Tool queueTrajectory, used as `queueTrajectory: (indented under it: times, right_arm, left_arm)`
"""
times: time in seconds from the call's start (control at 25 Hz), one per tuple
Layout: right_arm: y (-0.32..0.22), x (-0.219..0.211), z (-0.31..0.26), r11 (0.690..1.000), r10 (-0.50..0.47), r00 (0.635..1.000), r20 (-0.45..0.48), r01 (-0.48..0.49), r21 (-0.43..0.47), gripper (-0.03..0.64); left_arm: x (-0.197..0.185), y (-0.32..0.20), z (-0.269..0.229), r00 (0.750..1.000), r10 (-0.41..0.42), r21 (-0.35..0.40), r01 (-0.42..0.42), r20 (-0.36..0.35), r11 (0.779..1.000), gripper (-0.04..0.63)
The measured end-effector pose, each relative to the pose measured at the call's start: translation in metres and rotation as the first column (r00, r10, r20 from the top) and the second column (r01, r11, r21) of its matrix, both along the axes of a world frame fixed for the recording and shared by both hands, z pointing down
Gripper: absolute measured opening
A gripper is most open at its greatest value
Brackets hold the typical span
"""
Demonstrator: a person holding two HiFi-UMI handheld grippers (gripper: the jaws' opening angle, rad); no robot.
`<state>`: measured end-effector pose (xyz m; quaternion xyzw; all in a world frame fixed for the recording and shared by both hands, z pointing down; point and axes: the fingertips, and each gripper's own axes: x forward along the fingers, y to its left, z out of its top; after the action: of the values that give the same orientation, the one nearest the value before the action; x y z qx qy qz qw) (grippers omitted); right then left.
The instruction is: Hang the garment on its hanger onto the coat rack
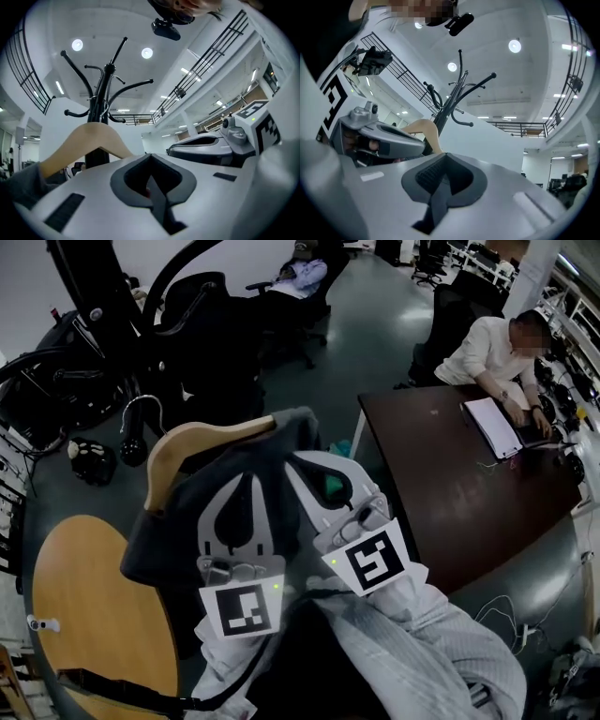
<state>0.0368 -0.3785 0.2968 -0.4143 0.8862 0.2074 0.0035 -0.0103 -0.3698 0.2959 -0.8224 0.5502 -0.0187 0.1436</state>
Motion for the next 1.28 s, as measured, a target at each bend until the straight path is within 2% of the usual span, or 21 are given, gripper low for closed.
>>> queueTrajectory:
  times: [0.44,0.76,0.96,1.28]
  right_arm:
    - [-0.007,0.011,-0.006,1.0,0.005,1.0,-0.005,-0.005,-0.008,0.002]
    - [-0.012,0.003,-0.01,1.0,-0.016,0.998,0.056,0.016,-0.004,0.002]
    - [-0.017,-0.001,-0.005,1.0,-0.029,0.999,0.023,0.029,-0.008,0.002]
    - [-0.022,-0.004,0.003,0.998,-0.055,0.998,0.018,0.055,-0.016,0.002]
  left_arm:
    - [0.021,-0.016,-0.003,0.999,0.047,0.006,-0.047,0.005,0.999,0.005]
    - [0.007,-0.02,-0.001,1.0,0.004,0.016,-0.004,0.001,1.0,0.005]
    - [-0.003,-0.024,0.001,0.999,-0.032,0.003,0.032,-0.014,0.999,0.005]
    - [-0.008,-0.028,0.005,0.998,-0.059,0.013,0.06,-0.01,0.998,0.005]
